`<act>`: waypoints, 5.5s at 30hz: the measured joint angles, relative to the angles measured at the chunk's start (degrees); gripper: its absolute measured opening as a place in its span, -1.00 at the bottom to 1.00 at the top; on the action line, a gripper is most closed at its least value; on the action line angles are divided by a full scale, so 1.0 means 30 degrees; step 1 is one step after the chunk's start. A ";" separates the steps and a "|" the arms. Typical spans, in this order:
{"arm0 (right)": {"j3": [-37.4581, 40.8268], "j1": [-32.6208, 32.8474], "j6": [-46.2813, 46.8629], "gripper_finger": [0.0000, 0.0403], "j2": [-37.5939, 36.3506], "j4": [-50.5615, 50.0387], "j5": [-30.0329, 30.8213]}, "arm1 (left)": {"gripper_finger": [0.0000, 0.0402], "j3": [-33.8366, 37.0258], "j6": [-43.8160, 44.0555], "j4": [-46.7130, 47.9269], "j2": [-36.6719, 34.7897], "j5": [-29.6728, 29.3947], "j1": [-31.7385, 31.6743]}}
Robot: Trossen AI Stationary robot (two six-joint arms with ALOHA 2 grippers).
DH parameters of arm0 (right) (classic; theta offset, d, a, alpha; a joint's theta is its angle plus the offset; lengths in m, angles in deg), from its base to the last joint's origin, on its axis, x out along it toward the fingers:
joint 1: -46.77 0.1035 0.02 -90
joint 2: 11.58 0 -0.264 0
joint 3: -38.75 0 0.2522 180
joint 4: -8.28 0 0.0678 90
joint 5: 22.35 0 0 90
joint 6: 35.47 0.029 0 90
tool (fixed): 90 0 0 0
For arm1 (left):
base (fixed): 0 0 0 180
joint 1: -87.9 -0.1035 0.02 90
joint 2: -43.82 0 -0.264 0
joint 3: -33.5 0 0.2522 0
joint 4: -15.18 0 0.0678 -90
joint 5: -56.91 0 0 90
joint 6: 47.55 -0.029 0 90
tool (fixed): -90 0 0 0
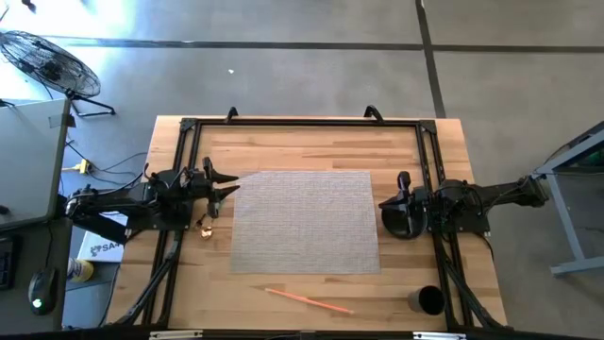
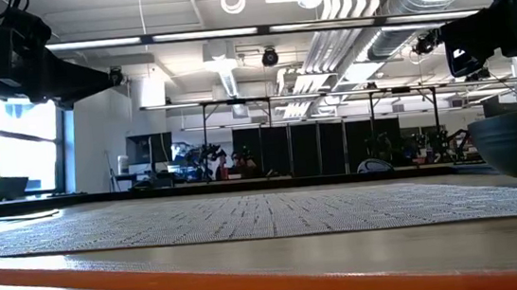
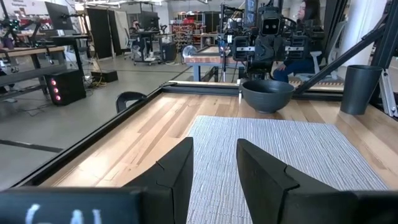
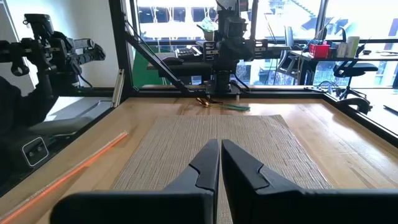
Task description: Pick & Place Utensil
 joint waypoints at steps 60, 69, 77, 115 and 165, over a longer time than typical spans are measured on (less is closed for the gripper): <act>-0.0537 0.0108 0.5694 -0.94 0.2772 0.1708 0.4081 | -0.40 0.0000 -0.0003 0.0000 0.0004 -0.0004 -0.0004; -0.2970 0.0986 0.6011 -0.94 0.7623 0.1046 0.4898 | -0.40 0.0000 0.0001 0.0000 0.0003 0.0000 0.0000; -0.7148 0.1913 0.7354 -0.94 1.1473 -0.4420 0.6306 | -0.40 0.0000 -0.0003 0.0000 0.0007 -0.0007 -0.0007; -1.4477 0.0264 -0.4044 -0.62 1.9589 -1.8829 0.2871 | -0.40 0.0000 -0.0003 0.0000 0.0007 -0.0007 0.0000; -1.6942 -0.0056 -0.4464 -0.98 2.3955 -2.0358 0.0862 | -0.40 0.0000 0.0004 0.0000 0.0006 -0.0007 -0.0001</act>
